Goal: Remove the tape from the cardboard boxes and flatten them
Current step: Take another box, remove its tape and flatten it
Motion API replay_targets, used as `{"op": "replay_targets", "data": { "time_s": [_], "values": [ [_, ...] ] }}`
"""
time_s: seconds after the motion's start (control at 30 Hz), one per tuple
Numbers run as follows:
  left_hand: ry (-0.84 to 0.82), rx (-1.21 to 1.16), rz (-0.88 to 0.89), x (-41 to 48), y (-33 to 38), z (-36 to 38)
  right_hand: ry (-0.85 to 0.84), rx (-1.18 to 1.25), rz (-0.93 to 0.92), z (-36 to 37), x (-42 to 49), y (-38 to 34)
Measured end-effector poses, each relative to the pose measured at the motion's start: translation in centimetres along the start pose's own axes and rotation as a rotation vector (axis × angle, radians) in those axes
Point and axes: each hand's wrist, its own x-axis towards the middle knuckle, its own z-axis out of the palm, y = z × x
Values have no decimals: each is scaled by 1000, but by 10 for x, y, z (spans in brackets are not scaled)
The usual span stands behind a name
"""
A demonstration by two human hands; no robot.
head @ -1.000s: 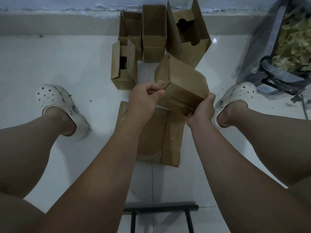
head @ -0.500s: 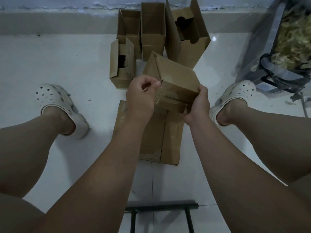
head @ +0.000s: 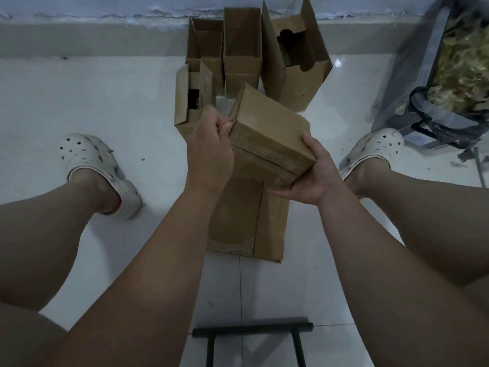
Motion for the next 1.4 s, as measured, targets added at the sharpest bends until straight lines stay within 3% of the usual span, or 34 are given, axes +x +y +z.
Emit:
{"op": "replay_targets", "data": {
  "time_s": [0.23,0.53,0.73,0.93,1.1,1.27,1.4],
  "values": [
    [49,138,57,-10,-7,5,137,9,20,7,4,3],
    [-199,170,118,-4,-16,-1,267,85,85,4,9,12],
    [-413,-179,-280,12,-23,-11,272,121,144,-6,8,15],
    [-457,-360,-448,20,-27,-19,147,150,219,-7,5,25],
    [-395,-363,-430,19,-25,-18,140,157,209,-4,3,25],
    [-212,-4,-219,10,-17,-7,151,167,176,4,3,18],
    [-56,2,-37,4,0,-5,126,201,148,6,4,10]
  ]
}}
